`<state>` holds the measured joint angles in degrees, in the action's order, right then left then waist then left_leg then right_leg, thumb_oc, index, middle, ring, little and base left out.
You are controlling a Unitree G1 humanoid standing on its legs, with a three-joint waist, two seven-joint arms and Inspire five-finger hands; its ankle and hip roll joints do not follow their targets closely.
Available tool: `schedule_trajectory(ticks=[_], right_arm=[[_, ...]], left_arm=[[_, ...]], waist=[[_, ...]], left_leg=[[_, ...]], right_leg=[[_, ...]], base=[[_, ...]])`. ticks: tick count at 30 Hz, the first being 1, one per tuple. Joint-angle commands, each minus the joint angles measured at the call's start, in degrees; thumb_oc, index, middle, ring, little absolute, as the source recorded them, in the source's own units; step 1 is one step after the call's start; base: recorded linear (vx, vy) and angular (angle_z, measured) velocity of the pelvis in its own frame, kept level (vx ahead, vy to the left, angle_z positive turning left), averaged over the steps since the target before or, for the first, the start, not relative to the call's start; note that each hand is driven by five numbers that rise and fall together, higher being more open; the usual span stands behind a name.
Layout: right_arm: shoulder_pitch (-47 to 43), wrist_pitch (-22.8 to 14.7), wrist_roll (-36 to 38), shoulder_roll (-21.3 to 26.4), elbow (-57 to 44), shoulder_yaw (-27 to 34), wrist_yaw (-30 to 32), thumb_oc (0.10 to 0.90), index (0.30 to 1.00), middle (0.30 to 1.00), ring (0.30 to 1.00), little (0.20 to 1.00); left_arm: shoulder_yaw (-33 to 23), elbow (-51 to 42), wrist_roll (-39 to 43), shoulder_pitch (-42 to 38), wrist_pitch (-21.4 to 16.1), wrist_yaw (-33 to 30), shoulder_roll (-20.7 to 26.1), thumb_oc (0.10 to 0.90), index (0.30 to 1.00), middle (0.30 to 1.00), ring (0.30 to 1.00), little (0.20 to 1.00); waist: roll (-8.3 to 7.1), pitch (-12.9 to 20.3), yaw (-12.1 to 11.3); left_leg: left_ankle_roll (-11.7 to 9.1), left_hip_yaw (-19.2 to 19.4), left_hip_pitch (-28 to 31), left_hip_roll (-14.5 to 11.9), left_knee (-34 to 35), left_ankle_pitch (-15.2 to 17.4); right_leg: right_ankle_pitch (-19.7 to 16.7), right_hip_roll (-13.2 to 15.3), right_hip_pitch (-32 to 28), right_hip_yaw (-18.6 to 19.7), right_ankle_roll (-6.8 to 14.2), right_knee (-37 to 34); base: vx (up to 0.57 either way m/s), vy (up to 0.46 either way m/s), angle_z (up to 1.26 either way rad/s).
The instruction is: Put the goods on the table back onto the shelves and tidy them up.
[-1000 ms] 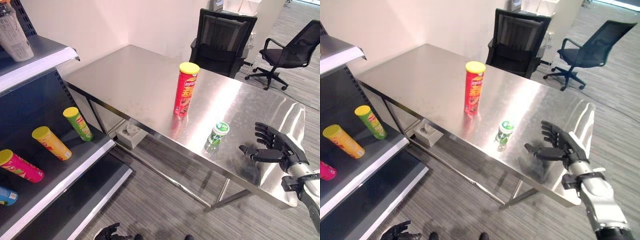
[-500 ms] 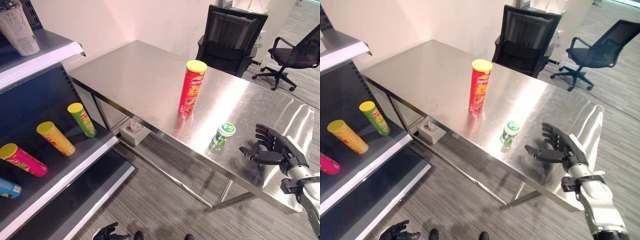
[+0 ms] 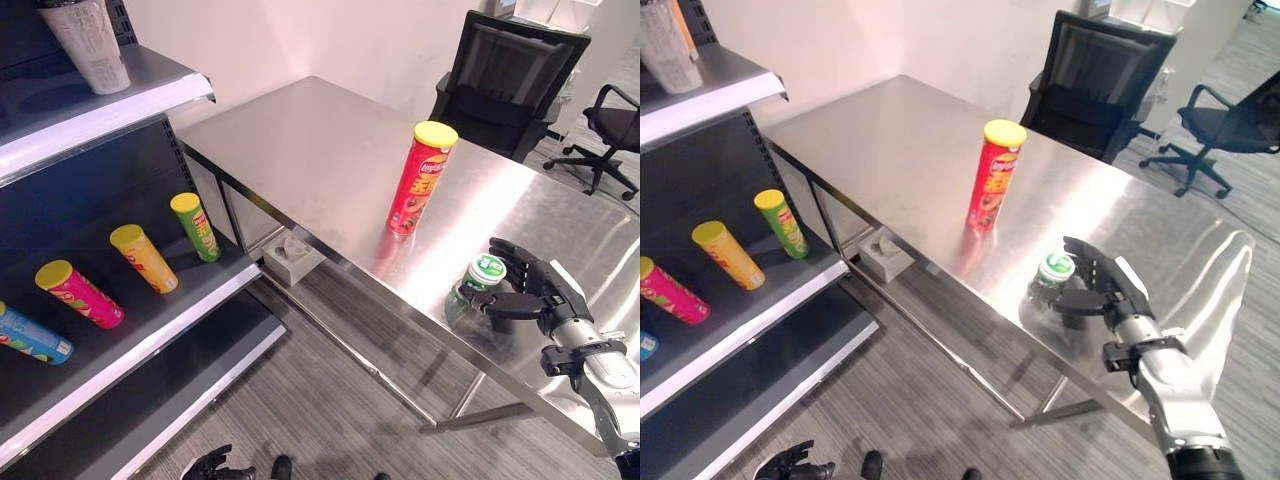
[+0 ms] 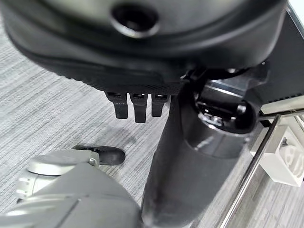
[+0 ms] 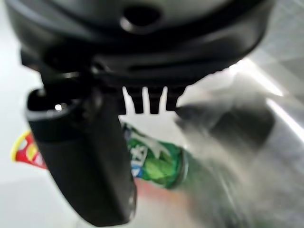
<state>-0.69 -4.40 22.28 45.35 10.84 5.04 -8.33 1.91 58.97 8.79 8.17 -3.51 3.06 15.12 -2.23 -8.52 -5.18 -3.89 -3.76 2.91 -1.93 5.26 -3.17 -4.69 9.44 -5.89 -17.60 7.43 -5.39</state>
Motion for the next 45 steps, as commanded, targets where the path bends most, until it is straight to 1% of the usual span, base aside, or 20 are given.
schedule_trajectory(ticks=[1,2,8,16,22,26,29,30,31,33,34,35,36,37,38,40,41,42,44,45], right_arm=[[-6.3,-4.0,-3.3,3.8,-1.6,0.4,1.4,0.414,0.321,0.321,0.321,0.321],[-6.3,-4.1,-3.9,4.0,-1.5,0.3,1.6,0.4,0.3,0.3,0.3,0.3],[-6.1,-4.0,-6.6,5.4,-1.6,-0.2,1.4,0.4,0.3,0.3,0.3,0.3],[-5.2,-4.8,-7.7,5.4,-3.8,2.2,3.0,0.4,0.3,0.3,0.3,0.3],[-7.1,-6.8,-4.9,5.9,-13.7,6.6,4.3,0.4,0.3,0.3,0.3,0.3],[-11.2,-8.2,-2.2,6.9,-18.4,6.9,4.2,0.4,0.3,0.3,0.3,0.3],[-20.0,-10.4,4.1,5.9,-21.5,4.2,4.4,0.4,0.3,0.3,0.3,0.3],[-20.3,-10.4,4.1,5.9,-21.4,4.0,4.4,0.4,0.3,0.3,0.3,0.3],[-26.5,-11.1,6.5,4.1,-21.7,-0.7,4.8,0.4,0.3,0.3,0.3,0.3],[-31.3,-11.6,7.4,3.2,-22.9,-4.7,4.3,0.4,0.3,0.3,0.3,0.3],[-34.3,-12.5,7.3,4.6,-23.8,-5.3,5.3,0.4,0.3,0.3,0.3,0.3],[-35.1,-12.7,6.5,5.9,-23.7,-5.5,6.1,0.4,0.3,0.3,0.3,0.3],[-36.7,-12.6,5.1,7.1,-23.6,-6.5,7.2,0.4,0.3,0.3,0.3,0.3],[-38.6,-12.7,4.0,7.3,-23.3,-7.9,8.3,0.4,0.3,0.3,0.3,0.3],[-40.3,-12.7,2.6,7.4,-22.7,-8.9,9.4,0.4,0.3,0.3,0.3,0.3],[-43.7,-12.1,-0.1,8.2,-20.9,-11.2,11.4,0.4,0.3,0.3,0.3,0.3],[-45.2,-11.8,-1.5,8.4,-19.4,-13.1,12.2,0.4,0.3,0.3,0.3,0.3],[-46.1,-11.3,-2.3,9.3,-19.3,-13.1,12.5,0.4,0.3,0.3,0.3,0.3],[-49.8,-10.4,-4.2,9.4,-15.4,-15.7,14.6,0.4,0.3,0.3,0.3,0.3],[-49.9,-10.4,-4.2,9.4,-15.3,-15.8,14.7,0.4,0.3,0.3,0.3,0.3]], left_arm=[[2.3,2.4,-2.2,-1.1,-1.0,-0.4,2.5,0.8,0.9,0.9,0.9,0.9],[2.2,2.5,-2.3,-1.2,-1.0,-0.4,2.5,0.8,0.9,0.9,0.9,0.9],[1.9,2.2,-2.3,-1.2,-1.1,-0.7,2.6,0.8,0.9,0.9,0.9,0.9],[1.4,1.9,-2.6,-1.4,-1.3,-0.9,2.9,0.8,0.9,0.9,0.9,0.9],[0.2,0.7,-2.6,-1.2,-1.5,-1.1,3.8,0.8,0.9,0.9,0.9,0.9],[0.7,0.2,-2.6,-1.1,-1.7,-1.0,4.1,0.8,0.9,0.9,0.9,0.9],[2.1,-0.8,-1.5,-0.7,-1.9,-0.5,4.1,0.8,0.9,0.9,0.9,0.9],[2.0,-0.9,-1.5,-0.6,-1.9,-0.5,4.1,0.8,0.9,0.9,0.9,0.9],[2.7,-1.1,-0.4,-0.2,-1.7,-0.4,3.6,0.8,0.9,0.9,0.9,0.9],[3.2,-1.6,0.8,-0.1,-1.7,-0.6,3.3,0.8,0.9,0.9,0.9,0.9],[3.9,-2.4,2.0,-1.3,-1.8,-1.2,3.6,0.8,0.9,0.9,0.9,0.9],[4.4,-2.3,1.6,-2.1,-1.8,-1.4,3.5,0.8,0.9,0.9,0.9,0.9],[4.6,-2.8,1.5,-2.5,-1.5,-1.4,3.6,0.8,0.9,0.9,0.9,0.9],[4.6,-3.0,1.5,-2.4,-1.6,-1.5,3.7,0.8,0.9,0.9,0.9,0.9],[4.6,-2.6,1.4,-2.3,-1.6,-1.6,3.7,0.8,0.9,0.9,0.9,0.9],[4.5,-1.5,1.0,-2.5,-1.9,-2.3,3.6,0.8,0.9,0.9,0.9,0.9],[4.5,-0.7,0.8,-2.4,-2.0,-2.9,3.7,0.8,0.9,0.9,0.9,0.9],[4.7,-0.9,0.8,-2.0,-1.7,-2.6,3.5,0.8,0.9,0.9,0.9,0.9],[5.5,-0.2,-0.4,-1.6,-1.3,-2.8,3.6,0.8,0.9,0.9,0.9,0.9],[5.5,-0.2,-0.4,-1.6,-1.3,-2.8,3.5,0.8,0.9,0.9,0.9,0.9]], waist=[[-1.41,1.7,-2.0],[-1.48,1.7,-2.0],[-1.55,1.6,-1.9],[-1.48,1.6,-1.6],[-1.08,2.2,-1.1],[-0.84,2.7,-1.2],[-0.62,3.5,-2.6],[-0.56,3.5,-2.4],[-0.27,3.6,-4.0],[0.07,2.9,-5.7],[0.02,0.8,-7.3],[-0.37,0.2,-6.7],[-0.77,-0.1,-6.1],[-0.98,-0.3,-6.2],[-1.21,-0.4,-6.4],[-1.17,-0.6,-5.9],[-0.96,0.1,-5.7],[-0.5,0.4,-5.3],[0.88,2.9,-5.9],[0.9,2.9,-5.8]], left_leg=[[-2.2,3.3,0.0,-2.4,-0.3,3.7],[-2.2,3.2,0.0,-2.3,-0.3,3.7],[-2.2,3.1,-0.1,-2.3,-0.3,3.7],[-2.2,3.3,0.2,-2.5,-0.3,3.9],[-2.4,3.7,1.0,-3.0,-0.3,4.1],[-2.8,3.5,1.3,-3.7,-0.3,3.9],[-4.0,2.2,1.6,-5.6,-0.3,2.8],[-4.1,2.2,1.6,-5.6,-0.3,2.8],[-5.1,0.7,1.3,-7.3,-0.3,1.4],[-6.4,-1.9,-0.4,-8.9,-0.3,-0.8],[-7.7,-2.9,-4.6,-9.5,-1.1,-3.9],[-7.8,0.8,-6.3,-10.3,-2.3,-4.7],[-6.6,5.8,-7.9,-11.3,-4.5,-4.9],[-6.2,9.1,-8.0,-12.4,-6.4,-4.2],[-6.0,11.0,-7.8,-13.2,-8.6,-3.2],[-6.1,11.1,-6.8,-13.5,-12.0,-0.7],[-6.9,11.7,-4.6,-14.1,-11.8,2.0],[-6.8,11.9,-4.0,-13.9,-10.7,1.4],[-6.3,13.1,-1.1,-11.6,-4.1,1.0],[-6.3,13.0,-1.0,-11.5,-3.7,0.8]], right_leg=[[1.7,4.2,-2.5,-1.1,4.5,0.5],[1.7,4.2,-2.5,-1.2,4.5,0.5],[1.7,4.3,-2.5,-1.5,4.5,0.4],[1.9,4.3,-2.7,-1.3,4.5,0.4],[2.5,3.7,-2.7,-0.4,4.1,0.5],[3.2,2.9,-3.0,0.1,3.6,0.5],[5.2,0.5,-3.8,0.8,2.1,0.4],[5.2,0.4,-3.8,0.7,2.1,0.4],[6.5,-1.4,-4.5,0.7,0.8,0.4],[7.7,-3.6,-4.5,0.3,-0.5,0.4],[8.5,-4.1,-4.4,-2.5,-1.1,0.4],[8.3,-3.4,-4.4,-5.4,-1.2,0.4],[8.0,-2.6,-4.0,-7.5,-1.2,0.4],[7.9,-2.2,-4.0,-8.5,-1.2,0.4],[7.5,-1.6,-3.9,-9.6,-1.1,0.6],[6.6,-0.4,-4.4,-11.4,-0.9,0.9],[7.5,-0.1,-5.1,-11.8,-0.5,1.0],[7.2,0.1,-5.3,-12.3,-0.3,1.1],[6.0,1.2,-5.7,-14.2,0.8,1.3],[5.9,1.3,-5.7,-14.3,0.9,1.2]], base=[[0.01,-0.005,0.03],[0.0,-0.003,0.05],[-0.01,-0.002,0.05],[0.0,0.0,0.01],[0.0,-0.038,-0.01],[-0.01,-0.082,-0.02],[-0.02,-0.182,0.07],[-0.06,-0.283,0.19],[-0.09,-0.281,0.28],[-0.2,-0.319,0.45],[-0.29,-0.197,0.71],[-0.32,-0.105,1.28],[-0.2,0.001,2.06],[-0.15,0.017,2.86],[-0.08,0.016,2.13],[-0.02,0.063,0.69],[0.05,0.124,0.4],[0.09,0.168,0.54],[0.09,0.282,0.85],[0.12,0.37,0.67]])
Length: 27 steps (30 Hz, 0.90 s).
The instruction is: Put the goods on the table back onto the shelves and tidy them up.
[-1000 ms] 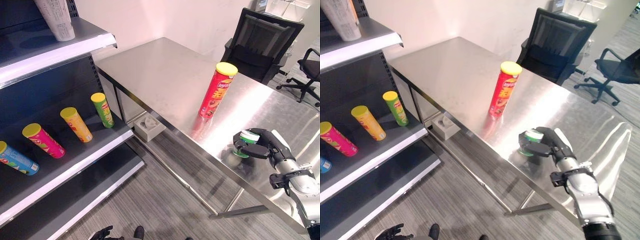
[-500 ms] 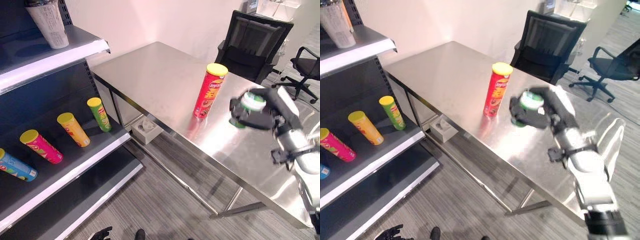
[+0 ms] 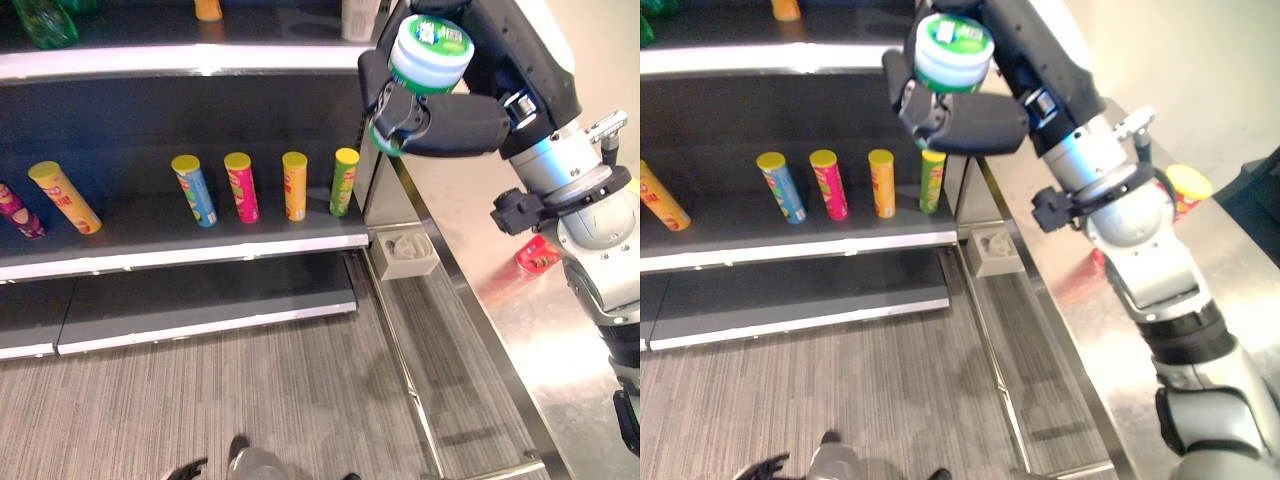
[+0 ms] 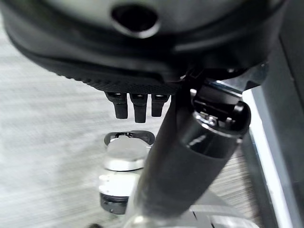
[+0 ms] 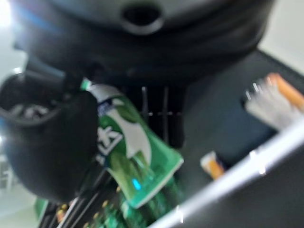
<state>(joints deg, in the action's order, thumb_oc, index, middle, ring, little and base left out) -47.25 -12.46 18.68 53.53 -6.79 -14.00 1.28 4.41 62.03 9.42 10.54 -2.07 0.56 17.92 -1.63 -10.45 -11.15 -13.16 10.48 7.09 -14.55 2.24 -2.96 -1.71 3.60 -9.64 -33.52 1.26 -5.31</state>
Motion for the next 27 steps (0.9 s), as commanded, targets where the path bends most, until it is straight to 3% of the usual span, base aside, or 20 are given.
schedule_trajectory(ticks=[1,4,6,8,9,10,12,13,14,16,17,20,27], right_arm=[[-4.0,-2.1,-0.9,1.3,3.1,3.9,6.4,0.4,0.3,0.3,0.3,0.3],[-5.5,-1.7,-1.0,0.7,4.7,4.1,7.8,0.4,0.3,0.3,0.3,0.3],[-8.5,-1.0,-1.4,1.5,8.7,1.7,8.7,0.4,0.3,0.3,0.3,0.3],[-9.5,-0.9,-0.9,2.0,10.2,0.6,9.0,0.4,0.3,0.3,0.3,0.3],[-10.1,-0.8,-0.1,2.0,11.0,0.2,9.0,0.4,0.3,0.3,0.3,0.3],[-11.4,-0.7,-0.2,2.7,12.2,-1.6,8.9,0.4,0.3,0.3,0.3,0.3],[-12.2,-0.2,0.2,4.2,13.6,-3.2,8.3,0.4,0.3,0.3,0.3,0.3],[-12.3,-0.3,0.2,4.2,13.6,-3.3,8.3,0.4,0.3,0.3,0.3,0.3],[-17.3,-0.5,3.3,6.6,18.3,-7.4,7.8,0.4,0.3,0.3,0.3,0.3],[-18.6,-2.5,2.7,9.2,21.9,-9.0,10.3,0.4,0.3,0.3,0.3,0.3],[-23.3,0.1,2.4,10.9,24.5,-11.6,7.9,0.4,0.3,0.3,0.3,0.3],[-25.2,-0.6,7.3,10.3,30.3,-14.1,7.8,0.4,0.3,0.3,0.3,0.3],[-27.2,-0.2,9.5,11.4,36.1,-14.4,7.9,0.4,0.3,0.3,0.3,0.3]], left_arm=[[3.7,-3.1,-2.3,-4.2,-2.4,-0.7,1.2,0.8,0.9,0.9,0.9,0.9],[4.1,-2.8,-3.2,-4.1,-2.2,-1.1,1.8,0.8,0.9,0.9,0.9,0.9],[4.4,-2.3,-4.0,-3.6,-2.3,-1.4,2.9,0.8,0.9,0.9,0.9,0.9],[4.4,-2.0,-3.9,-3.5,-2.3,-1.4,3.2,0.8,0.9,0.9,0.9,0.9],[4.3,-1.8,-3.8,-3.4,-2.1,-1.4,3.4,0.8,0.9,0.9,0.9,0.9],[3.9,-1.8,-3.2,-3.8,-2.0,-1.8,4.2,0.8,0.9,0.9,0.9,0.9],[3.8,-2.9,-2.2,-4.0,-2.2,-1.7,4.8,0.8,0.9,0.9,0.9,0.9],[3.8,-2.9,-2.2,-4.0,-2.2,-1.7,4.8,0.8,0.9,0.9,0.9,0.9],[3.9,-4.6,0.2,-3.8,-2.7,-1.1,5.4,0.8,0.9,0.9,0.9,0.9],[5.4,-5.0,-1.1,-4.4,-2.2,-1.3,6.0,0.8,0.9,0.9,0.9,0.9],[4.7,-5.7,0.1,-3.9,-2.7,-1.1,6.4,0.8,0.9,0.9,0.9,0.9],[4.3,-5.0,1.7,-4.3,-3.0,-2.0,5.3,0.8,0.9,0.9,0.9,0.9],[4.6,-4.1,2.8,-3.0,-2.4,-2.3,3.9,0.8,0.9,0.9,0.9,0.9]], waist=[[0.52,5.8,-0.2],[0.28,6.6,-1.1],[-0.54,6.7,-2.5],[-0.7,6.6,-2.8],[-0.82,6.3,-2.8],[-1.01,5.4,-2.7],[-0.69,4.6,-1.7],[-0.68,4.7,-1.7],[-0.44,3.6,-0.7],[-1.02,2.8,-0.4],[-1.61,2.5,-0.3],[-3.28,3.8,-0.2],[-4.78,5.0,-1.2]], left_leg=[[3.6,-2.4,-4.7,3.1,1.8,0.4],[5.2,-3.6,-4.8,6.5,2.3,1.9],[7.4,-4.5,-4.3,10.9,2.6,3.7],[8.0,-4.8,-3.9,11.9,2.7,4.3],[8.6,-5.2,-3.6,12.8,2.7,4.7],[9.7,-6.4,-3.1,13.7,2.7,4.9],[10.4,-7.4,-3.6,13.8,2.8,3.7],[10.4,-7.4,-3.6,13.8,2.8,3.7],[10.4,-10.4,-3.2,13.8,2.8,3.4],[10.4,-11.3,-3.2,14.0,2.8,3.2],[10.2,-13.3,-3.2,14.2,2.7,3.0],[9.5,-15.5,-3.6,14.0,2.7,3.2],[7.9,-18.6,-4.3,12.9,2.8,3.0]], right_leg=[[1.9,9.4,-2.4,-0.3,7.9,1.9],[0.9,12.7,-2.9,-1.7,9.3,2.9],[-0.5,17.8,-2.2,-1.7,11.0,7.4],[-0.6,18.9,-1.9,-1.4,11.2,9.0],[-1.0,20.3,-1.4,-1.0,11.5,11.4],[-2.4,21.2,0.3,2.1,11.4,15.9],[-2.1,18.2,4.1,8.4,9.4,16.9],[-2.1,18.2,4.2,8.5,9.4,16.9],[0.3,11.4,8.3,17.3,8.9,11.5],[0.4,9.6,8.5,19.3,8.5,8.4],[0.7,9.0,8.4,20.9,8.8,7.9],[-0.6,7.8,5.5,19.6,9.0,3.8],[-0.2,7.2,1.8,14.3,8.9,0.8]], base=[[0.08,0.289,0.4],[0.1,0.351,0.47],[0.1,0.403,0.56],[0.07,0.211,0.32],[0.08,0.216,0.28],[0.06,0.14,0.22],[-0.05,0.074,0.19],[-0.01,-0.006,0.55],[0.05,-0.043,0.51],[0.05,-0.072,0.41],[0.09,-0.147,0.64],[0.11,-0.121,1.09],[0.09,-0.096,0.28]])
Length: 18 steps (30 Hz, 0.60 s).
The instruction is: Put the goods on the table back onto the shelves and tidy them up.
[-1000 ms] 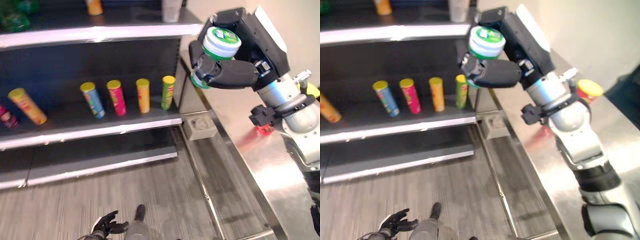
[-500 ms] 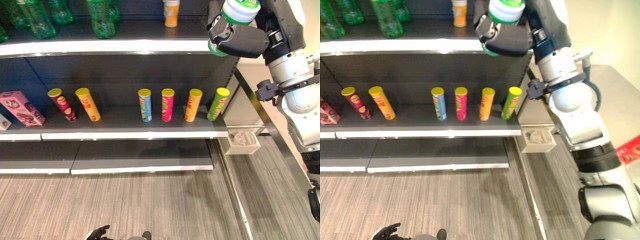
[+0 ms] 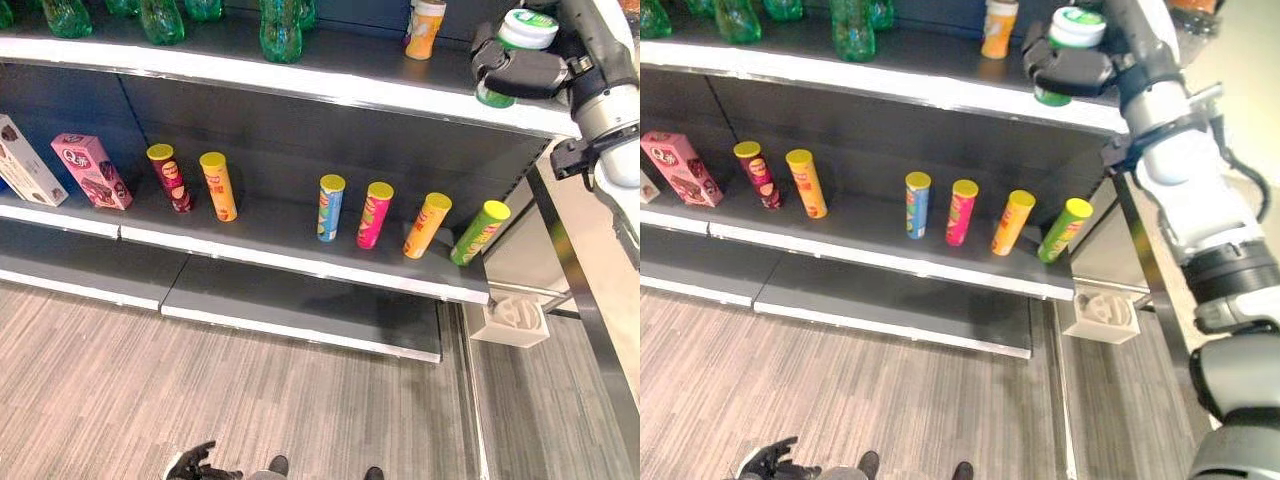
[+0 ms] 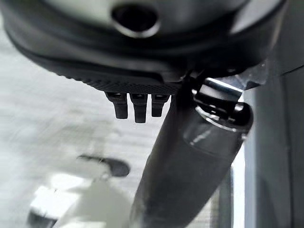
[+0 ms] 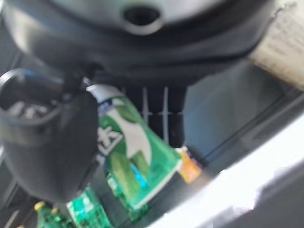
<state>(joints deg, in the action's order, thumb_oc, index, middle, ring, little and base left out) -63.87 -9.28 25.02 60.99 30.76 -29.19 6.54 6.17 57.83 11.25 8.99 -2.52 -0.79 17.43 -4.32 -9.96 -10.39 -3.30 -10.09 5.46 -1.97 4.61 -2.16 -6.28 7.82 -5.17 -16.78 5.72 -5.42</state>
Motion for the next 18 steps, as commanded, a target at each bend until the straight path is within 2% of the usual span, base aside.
schedule_trajectory(ticks=[1,2,3,5,6,8,11,13,18], right_arm=[[-10.3,-3.6,3.7,4.3,-0.3,1.7,2.6,0.4,0.3,0.3,0.3,0.3],[-10.2,-3.6,3.7,4.4,-0.3,1.8,2.6,0.4,0.3,0.3,0.3,0.3],[-11.8,-3.6,3.6,4.5,3.5,1.2,3.3,0.4,0.3,0.3,0.3,0.3],[-12.5,-3.5,3.1,4.2,4.6,0.9,3.7,0.4,0.3,0.3,0.3,0.3],[-14.4,-2.8,0.5,2.8,9.7,0.4,6.1,0.4,0.3,0.3,0.3,0.3],[-18.6,-0.9,-3.9,0.9,19.0,-2.1,8.8,0.4,0.3,0.3,0.3,0.3],[-19.3,-0.5,-4.7,0.5,20.9,-2.5,9.1,0.4,0.3,0.3,0.3,0.3],[-21.4,0.9,-7.3,-1.4,27.6,-3.9,9.5,0.4,0.3,0.3,0.3,0.3],[-21.8,2.0,-10.1,-2.3,32.1,-5.9,9.1,0.4,0.3,0.3,0.3,0.3]], left_arm=[[3.3,0.1,0.6,-0.9,-1.9,-0.9,4.1,0.8,0.9,0.9,0.9,0.9],[3.3,0.1,0.6,-0.8,-1.9,-0.9,4.2,0.8,0.9,0.9,0.9,0.9],[3.2,1.4,0.6,-0.7,-1.7,-1.3,4.2,0.8,0.9,0.9,0.9,0.9],[3.2,1.8,0.6,-0.9,-1.6,-1.5,4.2,0.8,0.9,0.9,0.9,0.9],[2.6,2.5,1.6,-0.9,-1.6,-2.2,4.2,0.8,0.9,0.9,0.9,0.9],[2.4,3.1,3.7,-1.8,-1.9,-3.2,4.0,0.8,0.9,0.9,0.9,0.9],[2.3,3.3,4.1,-2.0,-1.9,-3.5,4.0,0.8,0.9,0.9,0.9,0.9],[2.7,4.5,4.8,-2.8,-2.1,-3.9,4.1,0.8,0.9,0.9,0.9,0.9],[3.1,4.6,4.9,-3.5,-2.5,-4.5,4.1,0.8,0.9,0.9,0.9,0.9]], waist=[[-2.45,4.7,-2.6],[-2.5,4.7,-2.4],[-3.3,4.7,-3.4],[-3.43,4.6,-3.6],[-3.65,4.6,-4.6],[-3.19,5.1,-6.1],[-3.05,5.3,-6.3],[-2.58,6.0,-7.3],[-1.95,6.8,-8.2]], left_leg=[[-2.2,1.1,-3.0,0.3,0.4,2.1],[-2.2,0.9,-3.0,0.3,0.4,2.1],[-2.6,0.0,-3.7,0.3,0.4,2.0],[-2.7,-0.3,-3.8,0.3,0.4,1.9],[-2.8,-1.0,-4.5,0.2,0.4,1.8],[-3.3,-2.1,-5.3,0.3,0.4,1.5],[-3.4,-2.4,-5.5,0.4,0.4,1.4],[-3.6,-3.5,-6.2,0.7,0.4,1.1],[-4.0,-4.4,-6.8,1.0,0.4,0.7]], right_leg=[[4.7,3.0,-3.2,-3.7,4.4,1.0],[4.7,3.0,-3.3,-3.9,4.4,0.9],[5.0,3.2,-3.7,-5.9,4.5,0.8],[5.1,3.2,-3.8,-6.3,4.4,0.8],[5.1,3.2,-4.0,-7.6,4.4,0.8],[5.3,3.4,-4.8,-9.8,4.4,0.6],[5.3,3.5,-5.0,-10.4,4.4,0.5],[5.5,3.7,-5.6,-12.2,4.5,0.4],[5.8,3.7,-6.0,-14.0,4.6,0.4]], base=[[0.04,-0.042,0.61],[0.07,-0.098,0.57],[0.04,-0.084,0.48],[0.02,-0.07,0.5],[0.01,-0.082,0.36],[0.04,-0.091,0.35],[0.02,-0.034,0.39],[0.03,-0.069,0.31],[0.04,-0.047,0.25]])
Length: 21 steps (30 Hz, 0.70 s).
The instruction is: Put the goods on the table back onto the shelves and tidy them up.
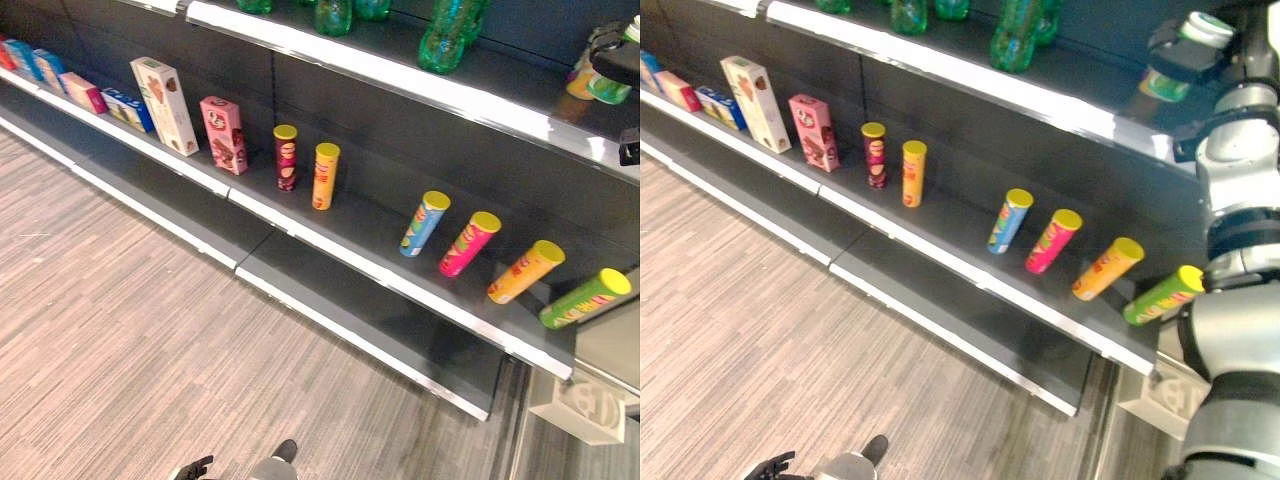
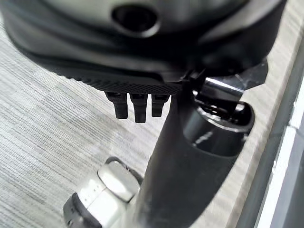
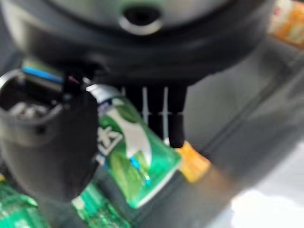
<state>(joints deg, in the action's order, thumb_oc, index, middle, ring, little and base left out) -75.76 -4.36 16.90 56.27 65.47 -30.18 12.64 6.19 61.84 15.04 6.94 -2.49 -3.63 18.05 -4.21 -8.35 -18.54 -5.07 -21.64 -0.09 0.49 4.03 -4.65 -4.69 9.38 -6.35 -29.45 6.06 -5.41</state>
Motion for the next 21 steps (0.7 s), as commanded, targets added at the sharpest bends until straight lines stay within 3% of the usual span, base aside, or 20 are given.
schedule_trajectory(ticks=[1,3,4,5,7,8,9,17,18,20,21], right_arm=[[-9.4,-2.8,-1.8,2.2,-2.4,-4.5,3.0,0.4,0.3,0.3,0.3,0.3],[-8.5,-2.7,-2.3,1.8,-2.0,-4.1,3.2,0.4,0.3,0.3,0.3,0.3],[-8.5,-2.7,-2.3,1.7,-2.0,-4.1,3.1,0.4,0.3,0.3,0.3,0.3],[-7.9,-2.6,-2.8,1.6,-1.7,-4.0,3.1,0.4,0.3,0.3,0.3,0.3],[-7.5,-2.4,-3.5,1.1,-1.5,-4.0,3.2,0.4,0.3,0.3,0.3,0.3],[-7.4,-2.4,-3.5,1.3,-1.5,-4.0,3.3,0.4,0.3,0.3,0.3,0.3],[-7.4,-2.4,-3.5,1.1,-1.5,-4.0,3.3,0.4,0.3,0.3,0.3,0.3],[-6.4,-1.5,-5.3,1.1,0.0,-4.1,3.7,0.4,0.3,0.3,0.3,0.3],[-6.5,-1.5,-5.5,1.2,0.4,-4.2,3.6,0.4,0.3,0.3,0.3,0.3],[-7.0,-1.1,-6.6,0.9,2.0,-5.3,3.6,0.4,0.3,0.3,0.3,0.3],[-7.1,-1.0,-6.6,0.6,2.5,-5.3,3.6,0.4,0.3,0.3,0.3,0.3]], left_arm=[[3.0,0.6,1.1,-1.2,-2.4,-1.8,3.5,0.8,0.9,0.9,0.9,0.9],[3.7,0.9,0.5,-0.9,-2.3,-1.7,3.1,0.8,0.9,0.9,0.9,0.9],[3.6,0.9,0.5,-0.8,-2.3,-1.7,3.1,0.8,0.9,0.9,0.9,0.9],[3.8,0.9,0.4,-0.8,-2.2,-1.6,3.0,0.8,0.9,0.9,0.9,0.9],[3.9,0.9,0.3,-0.8,-2.3,-1.5,2.9,0.8,0.9,0.9,0.9,0.9],[4.0,0.8,0.2,-0.8,-2.3,-1.5,2.9,0.8,0.9,0.9,0.9,0.9],[3.9,0.9,0.3,-0.8,-2.3,-1.5,2.9,0.8,0.9,0.9,0.9,0.9],[4.5,-0.8,0.1,-0.4,-2.5,-1.7,3.4,0.8,0.9,0.9,0.9,0.9],[4.7,-0.9,0.1,-0.4,-2.5,-1.5,3.4,0.8,0.9,0.9,0.9,0.9],[4.9,-1.2,0.2,-0.3,-2.7,-1.5,3.5,0.8,0.9,0.9,0.9,0.9],[4.9,-1.4,0.2,-0.3,-2.8,-1.5,3.5,0.8,0.9,0.9,0.9,0.9]], waist=[[-1.94,5.4,-0.1],[-1.66,5.4,-0.2],[-1.84,5.6,0.0],[-1.54,5.4,-0.3],[-1.66,5.5,-0.1],[-1.51,5.3,-0.3],[-1.69,5.5,-0.1],[-1.08,4.9,-0.2],[-0.97,4.7,-0.3],[-1.06,4.7,-0.4],[-1.2,4.9,-0.5]], left_leg=[[-2.7,7.3,-0.8,-2.1,1.0,4.7],[-2.2,6.8,-1.5,-1.3,1.0,3.3],[-2.5,7.0,-1.0,-1.9,1.0,4.6],[-2.1,6.8,-1.4,-1.3,1.0,3.3],[-2.4,7.0,-1.0,-1.7,1.0,4.8],[-2.0,6.8,-1.5,-1.2,1.0,3.4],[-2.4,7.0,-1.0,-1.7,1.0,4.8],[-2.2,6.7,-1.6,-1.5,1.0,5.0],[-1.7,6.6,-2.3,-0.8,1.0,3.4],[-1.7,6.6,-2.3,-0.8,1.0,3.5],[-2.2,6.7,-1.7,-1.5,1.0,5.0]], right_leg=[[5.8,1.6,-5.5,-0.8,4.4,0.4],[4.4,2.2,-5.0,-1.6,4.3,0.4],[5.9,1.7,-5.5,-0.9,4.4,0.4],[4.4,2.2,-5.0,-1.7,4.3,0.4],[5.9,1.8,-5.5,-0.9,4.4,0.4],[4.5,2.3,-5.0,-1.6,4.3,0.4],[5.9,1.8,-5.5,-0.9,4.4,0.4],[5.9,2.1,-4.9,-1.0,4.6,0.4],[4.3,2.7,-4.3,-1.8,4.5,0.4],[4.3,2.8,-4.2,-1.8,4.6,0.4],[5.9,2.2,-4.7,-1.1,4.7,0.4]], base=[[0.1,-0.096,0.17],[0.03,-0.01,0.11],[-0.03,0.064,0.06],[0.09,-0.076,0.08],[0.01,-0.001,0.02],[0.01,0.007,-0.05],[0.01,0.0,-0.03],[0.0,0.0,0.0],[-0.05,0.078,-0.02],[0.02,-0.005,0.02],[0.08,-0.089,0.05]])
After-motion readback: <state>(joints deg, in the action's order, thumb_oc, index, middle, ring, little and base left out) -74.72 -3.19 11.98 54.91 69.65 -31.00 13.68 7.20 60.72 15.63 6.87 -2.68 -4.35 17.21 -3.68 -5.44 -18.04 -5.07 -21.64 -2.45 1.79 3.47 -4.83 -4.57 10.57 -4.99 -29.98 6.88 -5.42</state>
